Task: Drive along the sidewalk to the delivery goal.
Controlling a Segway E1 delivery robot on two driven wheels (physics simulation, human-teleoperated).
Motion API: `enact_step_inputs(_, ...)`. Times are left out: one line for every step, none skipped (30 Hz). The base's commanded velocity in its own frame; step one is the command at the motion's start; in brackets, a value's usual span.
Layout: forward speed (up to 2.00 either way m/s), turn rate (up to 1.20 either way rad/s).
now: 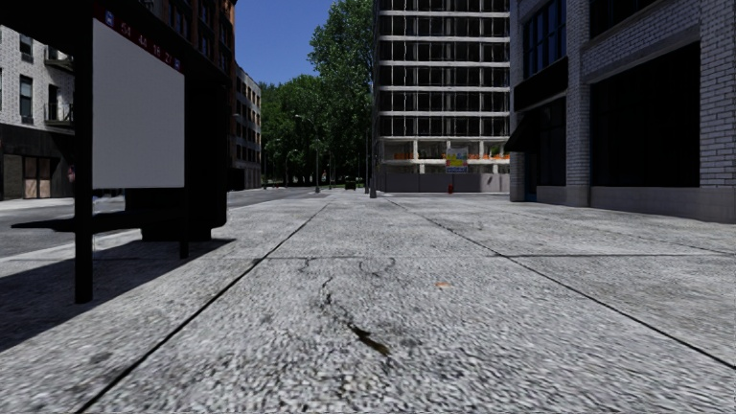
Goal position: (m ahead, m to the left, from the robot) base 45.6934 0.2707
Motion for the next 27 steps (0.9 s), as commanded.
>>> enact_step_inputs(2.0,0.0)
enact_step_inputs(2.0,0.0)
enact_step_inputs(2.0,0.0)
enact_step_inputs(2.0,0.0)
enact_step_inputs(2.0,0.0)
enact_step_inputs(2.0,0.0)
enact_step_inputs(2.0,0.0)
enact_step_inputs(2.0,0.0)
enact_step_inputs(2.0,0.0)
enact_step_inputs(2.0,0.0)
enact_step_inputs(2.0,0.0)
enact_step_inputs(2.0,0.0)
enact_step_inputs(2.0,0.0)
enact_step_inputs(2.0,0.0)
enact_step_inputs(2.0,0.0)
enact_step_inputs(2.0,0.0)
enact_step_inputs(2.0,0.0)
enact_step_inputs(2.0,0.0)
enact_step_inputs(2.0,0.0)
enact_step_inputs(2.0,0.0)
enact_step_inputs(2.0,0.0)
enact_step_inputs(2.0,0.0)
enact_step_inputs(2.0,0.0)
enact_step_inputs(2.0,0.0)
enact_step_inputs(2.0,0.0)
enact_step_inputs(2.0,0.0)
enact_step_inputs(2.0,0.0)
